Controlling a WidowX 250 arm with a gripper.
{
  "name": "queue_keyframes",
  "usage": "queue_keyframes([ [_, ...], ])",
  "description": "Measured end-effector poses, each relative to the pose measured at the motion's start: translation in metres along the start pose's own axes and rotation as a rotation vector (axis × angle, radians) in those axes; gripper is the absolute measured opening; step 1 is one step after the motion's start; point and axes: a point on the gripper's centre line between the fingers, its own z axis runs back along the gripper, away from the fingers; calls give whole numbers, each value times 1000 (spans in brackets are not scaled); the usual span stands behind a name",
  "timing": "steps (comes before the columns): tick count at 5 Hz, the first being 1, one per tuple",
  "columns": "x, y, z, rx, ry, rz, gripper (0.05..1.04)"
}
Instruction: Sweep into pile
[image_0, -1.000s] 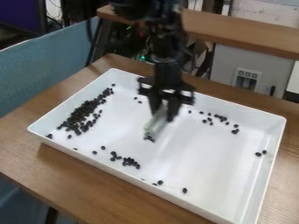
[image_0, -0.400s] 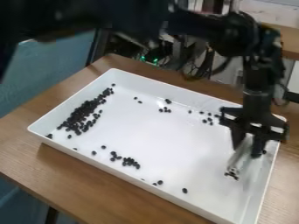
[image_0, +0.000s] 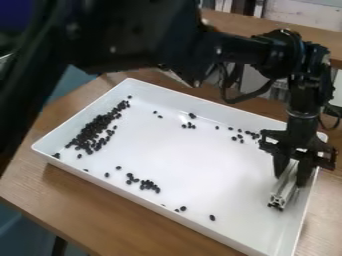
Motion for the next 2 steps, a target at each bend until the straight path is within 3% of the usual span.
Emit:
queue_keyframes([
  [2, 13, 7, -2, 13, 4, 17, 380],
])
